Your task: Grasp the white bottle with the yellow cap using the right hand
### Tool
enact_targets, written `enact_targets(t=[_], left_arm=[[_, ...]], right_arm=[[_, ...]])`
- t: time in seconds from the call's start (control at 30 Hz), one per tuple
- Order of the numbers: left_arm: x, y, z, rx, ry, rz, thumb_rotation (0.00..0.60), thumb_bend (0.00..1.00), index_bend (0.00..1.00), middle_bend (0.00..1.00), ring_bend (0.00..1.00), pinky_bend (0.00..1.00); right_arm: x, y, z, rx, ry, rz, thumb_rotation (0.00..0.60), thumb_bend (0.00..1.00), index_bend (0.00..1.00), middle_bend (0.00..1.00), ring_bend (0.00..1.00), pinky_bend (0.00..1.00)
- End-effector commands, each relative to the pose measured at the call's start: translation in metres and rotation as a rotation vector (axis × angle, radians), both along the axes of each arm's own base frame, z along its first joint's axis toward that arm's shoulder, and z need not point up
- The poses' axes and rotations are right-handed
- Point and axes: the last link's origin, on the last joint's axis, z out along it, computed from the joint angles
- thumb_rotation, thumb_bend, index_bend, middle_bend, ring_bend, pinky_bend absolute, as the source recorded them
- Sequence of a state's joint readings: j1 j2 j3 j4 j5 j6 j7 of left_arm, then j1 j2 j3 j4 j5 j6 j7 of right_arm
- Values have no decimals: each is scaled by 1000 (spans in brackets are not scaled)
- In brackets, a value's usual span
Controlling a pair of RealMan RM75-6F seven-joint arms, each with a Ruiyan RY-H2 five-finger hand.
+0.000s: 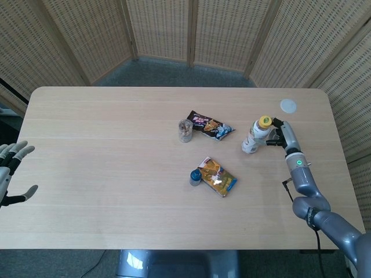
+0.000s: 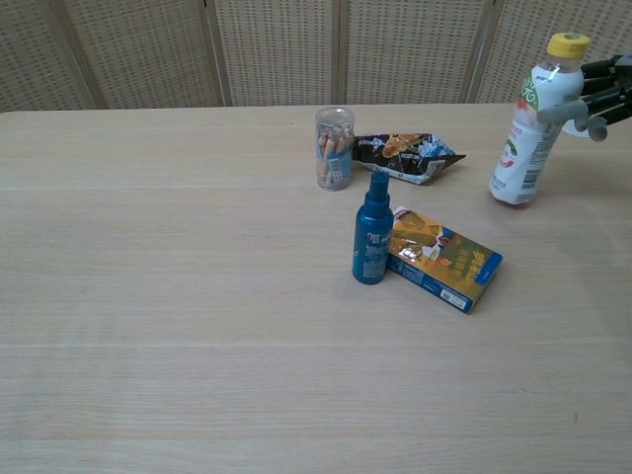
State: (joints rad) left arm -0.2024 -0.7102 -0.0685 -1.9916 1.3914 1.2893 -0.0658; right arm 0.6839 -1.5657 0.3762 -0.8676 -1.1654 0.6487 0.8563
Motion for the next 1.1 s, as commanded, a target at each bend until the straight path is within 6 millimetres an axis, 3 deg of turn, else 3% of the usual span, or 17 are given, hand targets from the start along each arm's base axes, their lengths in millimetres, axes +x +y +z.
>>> enact_targets(t=[0.03, 0.43, 0.6, 0.8, 1.1], left_arm=[[0, 1, -1, -2, -1, -3, 600, 322, 124, 46, 0, 0], [0, 2, -2, -2, -5, -11, 600, 323, 124, 46, 0, 0], [2, 2, -3, -9, -7, -17, 600, 322, 123, 46, 0, 0], [3, 1, -4, -9, -9, -22, 600, 323, 124, 46, 0, 0], [3, 0, -7, -19, -14, -32, 600, 322, 124, 46, 0, 0]], right_arm=[[-3, 11, 13, -20, 8, 11, 600, 0, 389, 796, 684, 754], [-13, 38, 26, -29, 39, 4, 600, 0, 390, 796, 684, 754], [-8, 40, 37, -55, 26, 19, 600, 0, 389, 796, 684, 754], [16, 37, 60, -98, -4, 81, 600, 0, 389, 797, 685, 755], [68, 32, 99, -158, -27, 193, 600, 0, 388, 810, 703, 754]])
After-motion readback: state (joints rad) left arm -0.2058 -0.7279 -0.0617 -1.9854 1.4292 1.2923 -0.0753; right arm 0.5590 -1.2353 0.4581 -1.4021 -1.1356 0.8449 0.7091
